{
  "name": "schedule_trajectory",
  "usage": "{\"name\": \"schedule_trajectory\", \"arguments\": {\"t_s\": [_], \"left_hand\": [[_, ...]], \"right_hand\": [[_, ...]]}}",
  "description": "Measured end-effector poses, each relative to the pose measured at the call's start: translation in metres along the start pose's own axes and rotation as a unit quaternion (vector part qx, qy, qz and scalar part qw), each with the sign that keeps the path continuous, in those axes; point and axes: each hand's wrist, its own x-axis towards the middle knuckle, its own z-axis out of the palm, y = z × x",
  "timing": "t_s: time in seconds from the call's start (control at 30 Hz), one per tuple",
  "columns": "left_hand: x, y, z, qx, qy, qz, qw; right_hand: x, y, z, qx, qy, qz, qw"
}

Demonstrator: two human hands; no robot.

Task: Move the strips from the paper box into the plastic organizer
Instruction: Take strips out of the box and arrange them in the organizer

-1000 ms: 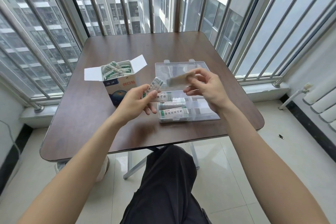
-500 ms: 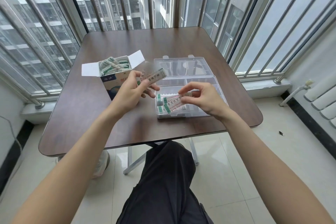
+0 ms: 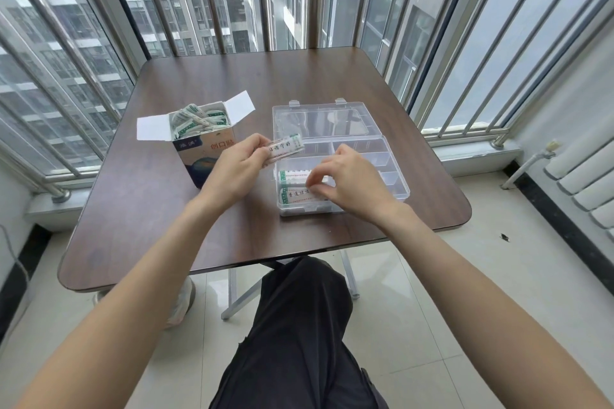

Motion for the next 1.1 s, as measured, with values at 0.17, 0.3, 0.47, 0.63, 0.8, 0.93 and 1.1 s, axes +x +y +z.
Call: {"name": "schedule_trajectory", "arguments": {"t_s": [0.17, 0.3, 0.47, 0.63, 0.8, 0.93, 1.1], "left_hand": [[-0.009, 0.003, 0.007, 0.088, -0.051, 0.048, 0.994], [-0.016, 0.002, 0.021, 0.161, -0.087, 0.113, 0.977], [-0.020, -0.005, 0.032, 0.265, -0.029, 0.209, 0.941], [-0.017, -0.003, 0.026, 0.329, -0.006, 0.257, 0.909], [-0.008, -0.004, 0.008, 0.275, -0.081, 0.245, 0.926], [0.000, 0.000, 0.001, 0.310, -0.124, 0.253, 0.908], [0.001, 0.002, 0.008, 0.359, -0.130, 0.269, 0.884]], "right_hand": [[-0.005, 0.013, -0.004, 0.105, 0.047, 0.052, 0.992], [-0.015, 0.024, -0.014, 0.163, 0.075, 0.125, 0.976], [-0.017, 0.019, -0.007, 0.136, 0.024, 0.095, 0.986], [-0.011, 0.013, -0.006, 0.008, -0.017, 0.092, 0.996], [-0.004, 0.010, -0.007, 0.000, -0.053, 0.078, 0.996], [-0.001, 0.009, -0.008, 0.015, -0.059, 0.073, 0.995], [-0.004, 0.009, -0.013, -0.064, -0.042, 0.070, 0.995]]}}
